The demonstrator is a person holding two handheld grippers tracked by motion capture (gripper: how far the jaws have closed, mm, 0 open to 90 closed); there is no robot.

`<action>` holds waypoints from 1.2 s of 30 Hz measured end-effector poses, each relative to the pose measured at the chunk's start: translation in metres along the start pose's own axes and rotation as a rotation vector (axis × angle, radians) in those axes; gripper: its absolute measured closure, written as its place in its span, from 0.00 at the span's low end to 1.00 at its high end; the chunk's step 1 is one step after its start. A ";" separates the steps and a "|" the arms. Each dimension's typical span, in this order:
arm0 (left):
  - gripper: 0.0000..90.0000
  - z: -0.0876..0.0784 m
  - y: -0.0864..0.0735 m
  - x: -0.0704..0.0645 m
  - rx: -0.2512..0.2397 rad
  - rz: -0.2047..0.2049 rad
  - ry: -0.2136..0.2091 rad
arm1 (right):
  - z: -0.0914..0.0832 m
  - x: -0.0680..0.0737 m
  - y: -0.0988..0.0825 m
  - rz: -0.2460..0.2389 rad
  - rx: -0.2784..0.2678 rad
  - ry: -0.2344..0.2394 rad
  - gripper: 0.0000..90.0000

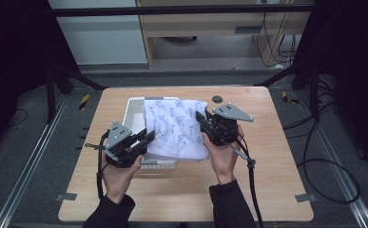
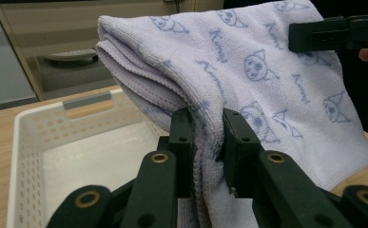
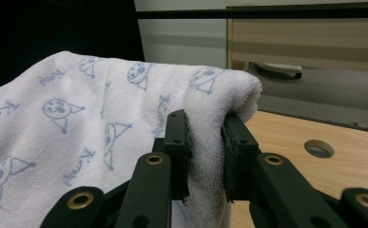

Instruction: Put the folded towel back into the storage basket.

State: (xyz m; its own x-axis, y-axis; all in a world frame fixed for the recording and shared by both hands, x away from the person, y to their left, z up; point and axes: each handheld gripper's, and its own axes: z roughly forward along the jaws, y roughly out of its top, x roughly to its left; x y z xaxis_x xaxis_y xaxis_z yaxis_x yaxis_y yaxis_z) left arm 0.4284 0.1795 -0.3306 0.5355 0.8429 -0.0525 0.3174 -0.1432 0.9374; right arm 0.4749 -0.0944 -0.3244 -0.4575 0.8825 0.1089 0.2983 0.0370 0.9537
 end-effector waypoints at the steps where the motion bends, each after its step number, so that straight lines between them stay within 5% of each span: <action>1: 0.83 -0.001 0.000 0.002 0.000 0.003 0.003 | 0.001 0.001 0.000 0.001 -0.001 0.002 0.84; 36: 0.84 -0.012 -0.009 0.072 -0.003 -0.075 0.118 | 0.072 0.051 0.011 -0.037 0.013 0.046 0.83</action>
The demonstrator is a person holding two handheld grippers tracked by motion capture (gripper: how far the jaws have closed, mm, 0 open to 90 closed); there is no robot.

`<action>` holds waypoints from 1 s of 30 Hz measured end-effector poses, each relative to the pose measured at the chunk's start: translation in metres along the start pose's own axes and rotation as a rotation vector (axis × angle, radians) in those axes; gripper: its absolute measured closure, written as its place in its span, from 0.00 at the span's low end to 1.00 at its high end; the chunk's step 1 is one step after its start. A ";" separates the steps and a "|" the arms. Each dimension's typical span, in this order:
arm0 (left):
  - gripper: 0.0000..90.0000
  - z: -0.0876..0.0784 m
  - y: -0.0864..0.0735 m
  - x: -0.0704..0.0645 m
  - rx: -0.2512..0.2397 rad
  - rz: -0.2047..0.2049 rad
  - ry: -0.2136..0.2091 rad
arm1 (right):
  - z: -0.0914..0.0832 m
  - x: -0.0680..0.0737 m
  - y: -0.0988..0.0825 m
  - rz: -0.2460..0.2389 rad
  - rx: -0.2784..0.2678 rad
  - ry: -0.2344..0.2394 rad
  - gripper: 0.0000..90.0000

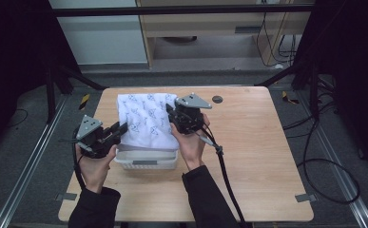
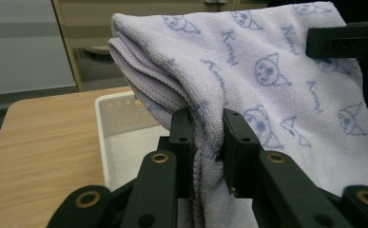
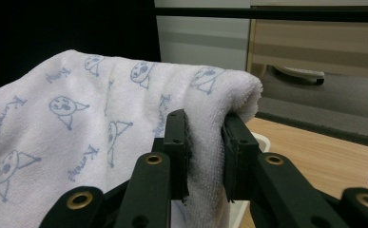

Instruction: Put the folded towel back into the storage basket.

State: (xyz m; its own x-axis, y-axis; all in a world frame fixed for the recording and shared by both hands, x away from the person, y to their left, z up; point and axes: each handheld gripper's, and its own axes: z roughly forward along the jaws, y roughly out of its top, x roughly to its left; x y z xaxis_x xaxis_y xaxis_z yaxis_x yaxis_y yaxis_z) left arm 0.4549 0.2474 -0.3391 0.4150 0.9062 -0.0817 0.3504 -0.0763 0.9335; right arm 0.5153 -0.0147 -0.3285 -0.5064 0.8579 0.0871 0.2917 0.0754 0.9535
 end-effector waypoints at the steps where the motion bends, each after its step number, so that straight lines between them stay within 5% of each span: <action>1: 0.84 0.000 -0.001 0.003 0.003 -0.003 0.005 | 0.002 0.001 0.000 -0.003 0.002 0.001 0.83; 30: 0.84 0.030 -0.023 0.027 0.091 -0.014 0.042 | 0.046 0.001 -0.026 0.009 0.065 0.011 0.83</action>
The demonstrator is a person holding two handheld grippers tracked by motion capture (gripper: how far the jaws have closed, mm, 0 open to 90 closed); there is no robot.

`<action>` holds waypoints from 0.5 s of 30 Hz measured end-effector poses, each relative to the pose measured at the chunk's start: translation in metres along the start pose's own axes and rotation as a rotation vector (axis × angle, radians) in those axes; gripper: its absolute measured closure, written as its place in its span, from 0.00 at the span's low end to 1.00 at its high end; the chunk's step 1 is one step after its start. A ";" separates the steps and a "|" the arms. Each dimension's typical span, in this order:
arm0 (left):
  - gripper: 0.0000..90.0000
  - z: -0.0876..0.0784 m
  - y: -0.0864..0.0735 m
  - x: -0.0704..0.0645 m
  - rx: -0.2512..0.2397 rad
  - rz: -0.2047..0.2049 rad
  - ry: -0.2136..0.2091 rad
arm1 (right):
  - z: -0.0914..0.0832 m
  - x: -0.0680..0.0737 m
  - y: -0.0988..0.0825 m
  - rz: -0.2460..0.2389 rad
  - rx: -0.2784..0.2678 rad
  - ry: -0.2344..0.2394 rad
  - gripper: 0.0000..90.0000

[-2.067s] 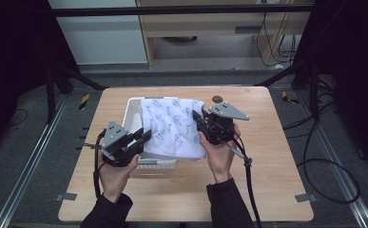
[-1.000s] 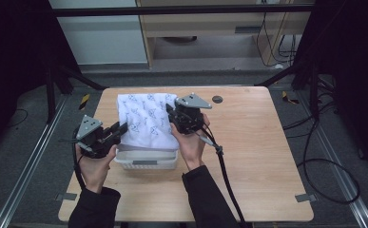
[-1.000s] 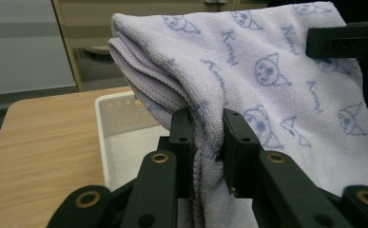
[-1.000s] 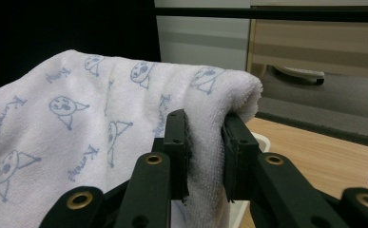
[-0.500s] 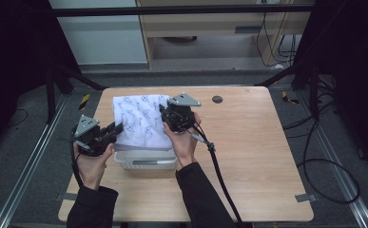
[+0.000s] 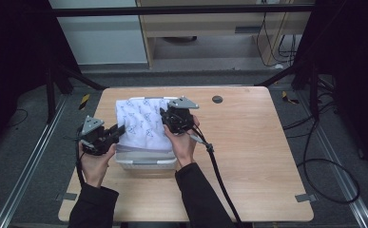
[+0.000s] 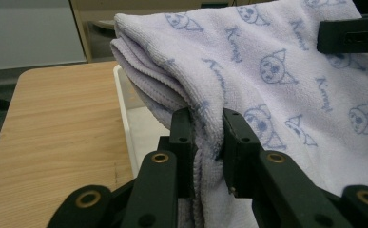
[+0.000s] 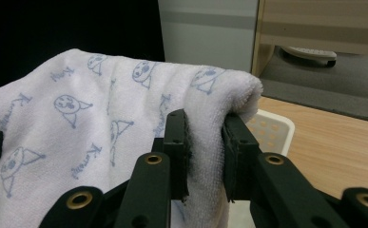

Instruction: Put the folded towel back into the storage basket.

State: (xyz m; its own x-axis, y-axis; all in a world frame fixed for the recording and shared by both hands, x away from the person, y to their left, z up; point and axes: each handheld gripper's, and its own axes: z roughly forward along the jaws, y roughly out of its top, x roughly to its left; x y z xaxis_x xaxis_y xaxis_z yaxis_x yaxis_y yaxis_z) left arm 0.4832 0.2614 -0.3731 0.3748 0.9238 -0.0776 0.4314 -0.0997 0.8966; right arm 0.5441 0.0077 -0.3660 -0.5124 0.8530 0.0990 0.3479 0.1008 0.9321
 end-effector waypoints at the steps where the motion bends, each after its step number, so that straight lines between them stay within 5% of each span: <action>1: 0.84 0.001 0.000 0.000 0.004 0.001 0.001 | 0.002 -0.002 -0.002 0.002 0.002 0.001 0.83; 15: 0.84 0.022 -0.013 0.000 0.069 0.017 0.013 | 0.015 -0.011 -0.022 0.027 0.056 -0.002 0.83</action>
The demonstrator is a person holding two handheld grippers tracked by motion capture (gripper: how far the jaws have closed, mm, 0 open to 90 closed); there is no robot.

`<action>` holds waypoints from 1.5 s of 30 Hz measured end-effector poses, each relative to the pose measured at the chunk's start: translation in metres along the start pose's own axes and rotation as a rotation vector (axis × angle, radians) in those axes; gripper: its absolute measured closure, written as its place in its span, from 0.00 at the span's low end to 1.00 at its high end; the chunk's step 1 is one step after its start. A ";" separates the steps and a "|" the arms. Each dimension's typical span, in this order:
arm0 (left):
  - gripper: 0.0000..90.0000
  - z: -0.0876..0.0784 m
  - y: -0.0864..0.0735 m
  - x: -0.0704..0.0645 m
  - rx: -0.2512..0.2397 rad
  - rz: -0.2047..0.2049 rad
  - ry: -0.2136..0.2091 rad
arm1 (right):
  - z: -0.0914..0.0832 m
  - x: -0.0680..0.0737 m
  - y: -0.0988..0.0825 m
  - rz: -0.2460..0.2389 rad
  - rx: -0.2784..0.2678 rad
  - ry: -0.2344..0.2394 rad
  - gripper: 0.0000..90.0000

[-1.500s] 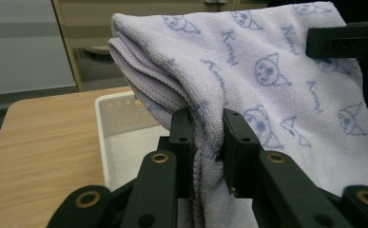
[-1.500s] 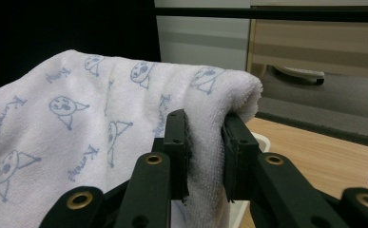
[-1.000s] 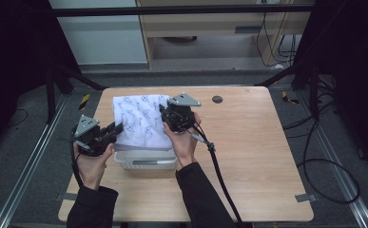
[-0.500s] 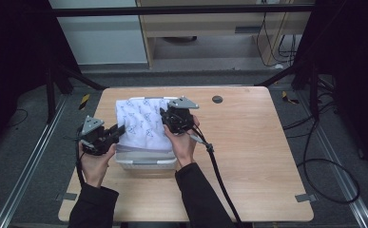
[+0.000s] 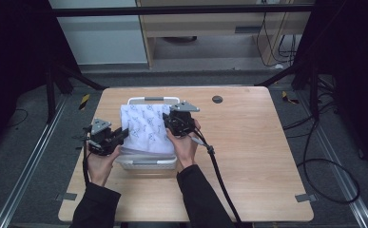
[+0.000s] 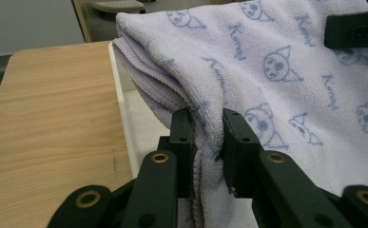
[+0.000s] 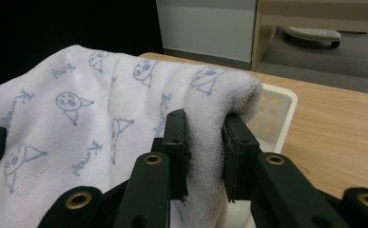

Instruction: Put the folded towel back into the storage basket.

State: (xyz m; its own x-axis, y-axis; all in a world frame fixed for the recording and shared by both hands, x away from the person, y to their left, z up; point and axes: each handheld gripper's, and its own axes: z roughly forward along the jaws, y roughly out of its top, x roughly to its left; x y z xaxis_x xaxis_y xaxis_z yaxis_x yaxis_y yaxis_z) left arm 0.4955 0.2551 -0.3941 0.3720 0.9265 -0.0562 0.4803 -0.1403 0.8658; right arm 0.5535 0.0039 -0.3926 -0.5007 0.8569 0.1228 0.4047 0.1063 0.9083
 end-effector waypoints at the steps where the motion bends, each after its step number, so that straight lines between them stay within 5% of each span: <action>1: 0.84 0.002 -0.001 0.000 0.003 0.000 0.001 | 0.001 0.000 -0.001 0.002 0.002 0.000 0.83; 38: 0.81 0.036 -0.020 0.002 0.136 0.020 0.038 | 0.028 -0.010 -0.032 -0.031 0.104 -0.043 0.79; 45: 0.76 0.027 -0.014 0.002 0.081 0.012 0.044 | 0.022 -0.012 -0.028 -0.039 0.062 -0.078 0.68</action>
State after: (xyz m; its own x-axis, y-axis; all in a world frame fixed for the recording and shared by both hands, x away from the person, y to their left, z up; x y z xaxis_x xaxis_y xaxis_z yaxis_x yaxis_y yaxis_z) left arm 0.5112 0.2495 -0.4199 0.3436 0.9388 -0.0230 0.5396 -0.1773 0.8230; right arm 0.5650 0.0017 -0.4287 -0.4571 0.8878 0.0541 0.4337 0.1694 0.8850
